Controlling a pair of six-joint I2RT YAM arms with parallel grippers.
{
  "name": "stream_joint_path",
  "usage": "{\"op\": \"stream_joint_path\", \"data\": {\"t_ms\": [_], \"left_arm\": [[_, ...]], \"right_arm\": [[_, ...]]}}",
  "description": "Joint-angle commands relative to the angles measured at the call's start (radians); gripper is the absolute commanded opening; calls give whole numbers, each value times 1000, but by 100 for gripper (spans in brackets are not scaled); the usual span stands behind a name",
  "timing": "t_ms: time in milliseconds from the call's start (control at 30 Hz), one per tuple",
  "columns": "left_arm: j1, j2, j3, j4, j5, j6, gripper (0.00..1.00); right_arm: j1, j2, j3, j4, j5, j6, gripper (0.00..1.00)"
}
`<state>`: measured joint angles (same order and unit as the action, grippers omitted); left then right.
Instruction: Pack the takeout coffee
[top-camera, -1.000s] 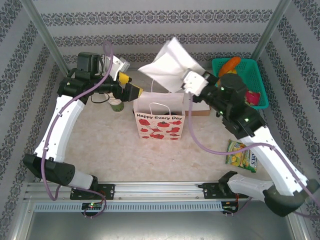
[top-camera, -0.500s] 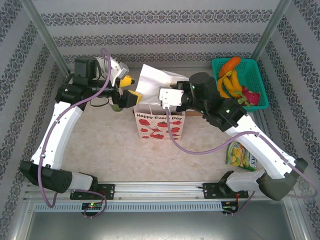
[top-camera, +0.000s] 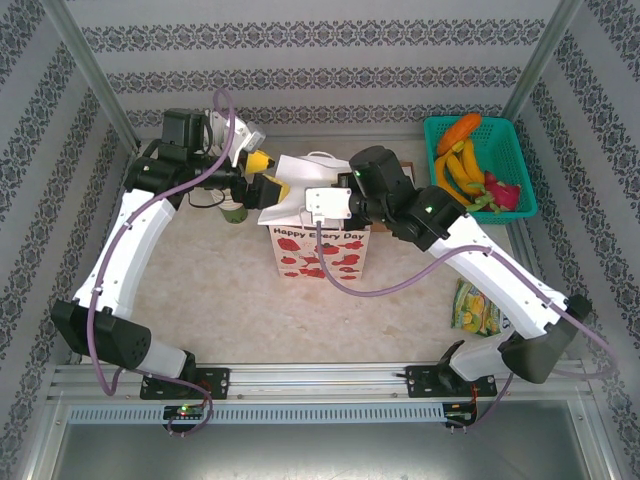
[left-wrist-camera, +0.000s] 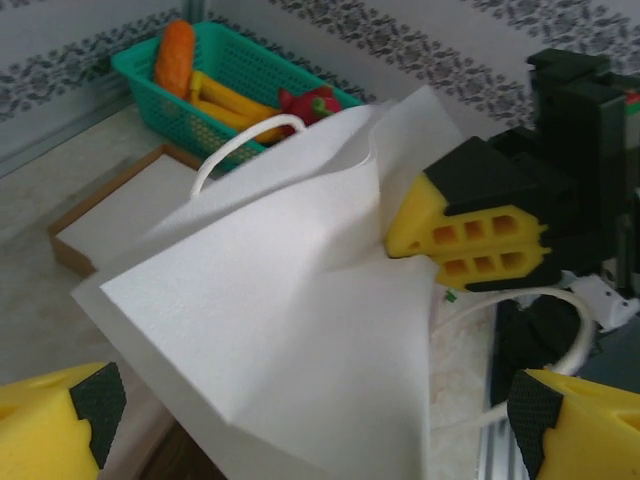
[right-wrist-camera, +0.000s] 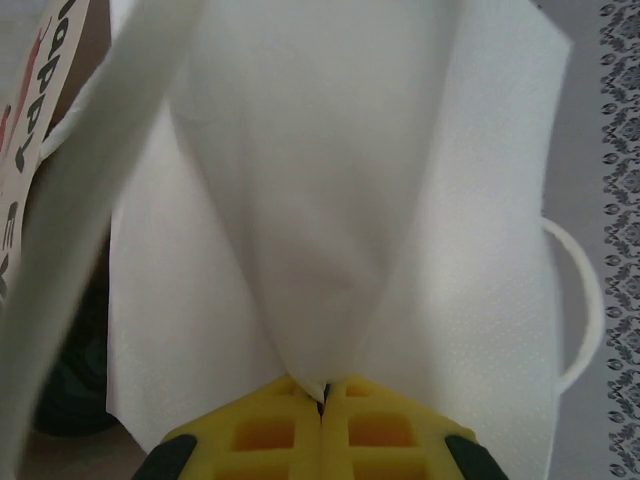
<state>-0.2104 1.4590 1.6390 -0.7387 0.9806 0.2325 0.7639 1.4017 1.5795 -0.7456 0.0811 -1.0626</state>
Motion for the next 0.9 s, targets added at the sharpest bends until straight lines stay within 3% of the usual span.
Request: {"op": "stream_joint_path", "data": {"t_ms": [0, 267, 433, 567, 700, 867], "left_arm": [[-14, -38, -32, 63, -113, -55, 100], [-13, -75, -99, 135, -253, -141, 100], [-12, -86, -109, 117, -414, -207, 100], [-13, -118, -139, 107, -474, -225, 100], [-12, -139, -167, 92, -449, -208, 100], [-14, -172, -171, -29, -145, -31, 100]], "right_arm": [[7, 14, 39, -78, -33, -7, 0], [-2, 74, 57, -150, -34, -60, 0], [-12, 111, 91, -205, -96, -77, 2], [-13, 126, 93, -209, -123, -105, 4], [-16, 152, 117, -230, -130, -118, 4], [-52, 142, 143, -265, -180, -75, 5]]}}
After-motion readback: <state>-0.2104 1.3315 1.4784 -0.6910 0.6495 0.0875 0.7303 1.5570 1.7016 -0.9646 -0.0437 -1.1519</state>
